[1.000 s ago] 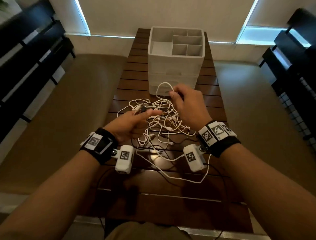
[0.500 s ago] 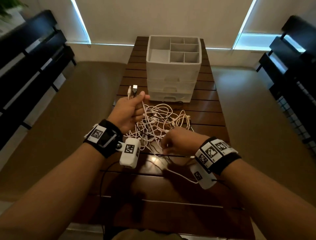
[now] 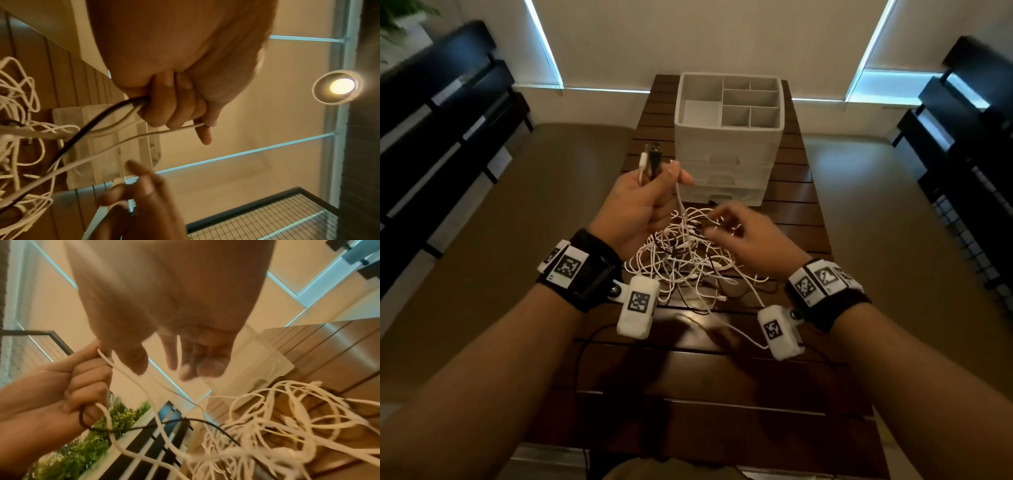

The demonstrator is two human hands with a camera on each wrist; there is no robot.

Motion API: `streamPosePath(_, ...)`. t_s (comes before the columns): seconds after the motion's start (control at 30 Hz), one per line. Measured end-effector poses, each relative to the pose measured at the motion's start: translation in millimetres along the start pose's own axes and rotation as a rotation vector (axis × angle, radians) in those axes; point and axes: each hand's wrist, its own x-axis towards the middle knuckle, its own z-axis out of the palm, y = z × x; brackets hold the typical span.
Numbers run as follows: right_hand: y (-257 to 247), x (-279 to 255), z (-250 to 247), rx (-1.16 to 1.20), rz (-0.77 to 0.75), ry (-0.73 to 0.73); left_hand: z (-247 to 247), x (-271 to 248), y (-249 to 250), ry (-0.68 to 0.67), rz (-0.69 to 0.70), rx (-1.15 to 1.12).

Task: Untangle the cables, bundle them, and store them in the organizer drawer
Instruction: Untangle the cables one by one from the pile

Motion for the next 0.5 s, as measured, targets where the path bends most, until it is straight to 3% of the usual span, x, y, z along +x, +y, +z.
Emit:
streamPosePath(0.07, -13, 13, -4, 0.031, -0.094, 0.149, 6, -2, 3, -0.086, -0.003, 0.037)
streamPosePath(0.2, -27, 32, 11, -0.115, -0.183, -0.017, 16, -9, -4, -0.247, -0.071, 0.082)
streamPosePath(0.27, -24, 36, 14, -0.030, -0.165, 0.069, 14, -15, -13, -0.260, -0.132, 0.146)
streamPosePath(0.37, -24, 34, 7, 0.147, -0.150, 0.327, 6, -21, -30, -0.154, -0.269, 0.163)
streamPosePath(0.5, -35, 19, 5, 0.130, -0.313, 0.393, 1, -19, -46, 0.057, -0.385, 0.001)
